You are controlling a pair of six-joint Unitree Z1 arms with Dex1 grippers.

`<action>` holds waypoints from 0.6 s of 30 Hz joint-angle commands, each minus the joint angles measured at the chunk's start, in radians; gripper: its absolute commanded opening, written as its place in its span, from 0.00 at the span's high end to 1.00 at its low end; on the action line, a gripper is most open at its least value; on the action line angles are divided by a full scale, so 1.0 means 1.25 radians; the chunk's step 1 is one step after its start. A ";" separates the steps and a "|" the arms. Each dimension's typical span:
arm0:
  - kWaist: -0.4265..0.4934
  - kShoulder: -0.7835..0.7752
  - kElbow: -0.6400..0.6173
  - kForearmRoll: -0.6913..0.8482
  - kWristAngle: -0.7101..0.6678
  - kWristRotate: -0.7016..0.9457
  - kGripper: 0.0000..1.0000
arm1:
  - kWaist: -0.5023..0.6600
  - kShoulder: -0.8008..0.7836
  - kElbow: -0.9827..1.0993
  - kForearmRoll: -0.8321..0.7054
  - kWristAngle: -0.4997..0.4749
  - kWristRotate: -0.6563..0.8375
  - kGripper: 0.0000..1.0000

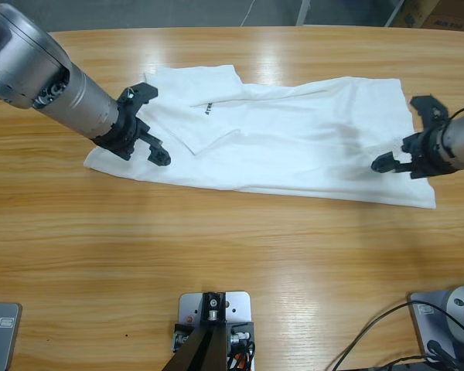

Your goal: Fold clothes

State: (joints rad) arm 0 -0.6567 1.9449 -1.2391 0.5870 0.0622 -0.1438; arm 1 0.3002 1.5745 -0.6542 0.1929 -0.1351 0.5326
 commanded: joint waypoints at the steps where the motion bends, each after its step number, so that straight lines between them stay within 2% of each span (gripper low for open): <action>1: 0.029 0.063 0.051 -0.011 -0.008 -0.059 0.00 | 0.010 0.123 0.039 -0.063 0.038 0.026 0.16; 6: 0.057 0.071 0.070 -0.009 -0.009 -0.110 0.01 | 0.009 0.167 0.051 -0.086 0.076 0.034 0.15; 12: 0.058 0.089 0.080 0.010 -0.012 -0.119 0.00 | 0.008 0.187 0.064 -0.069 0.109 0.069 0.06; 16: 0.058 0.078 0.114 0.049 -0.021 -0.164 0.00 | 0.008 0.206 0.050 0.004 0.124 0.084 0.00; 18: 0.058 0.043 0.151 0.053 -0.027 -0.202 0.00 | 0.008 0.212 0.012 0.092 0.124 0.074 0.00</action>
State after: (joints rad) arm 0 -0.5951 1.9869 -1.1677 0.6011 0.0621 -0.2972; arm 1 0.3009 1.7201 -0.6322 0.1109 -0.0240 0.6167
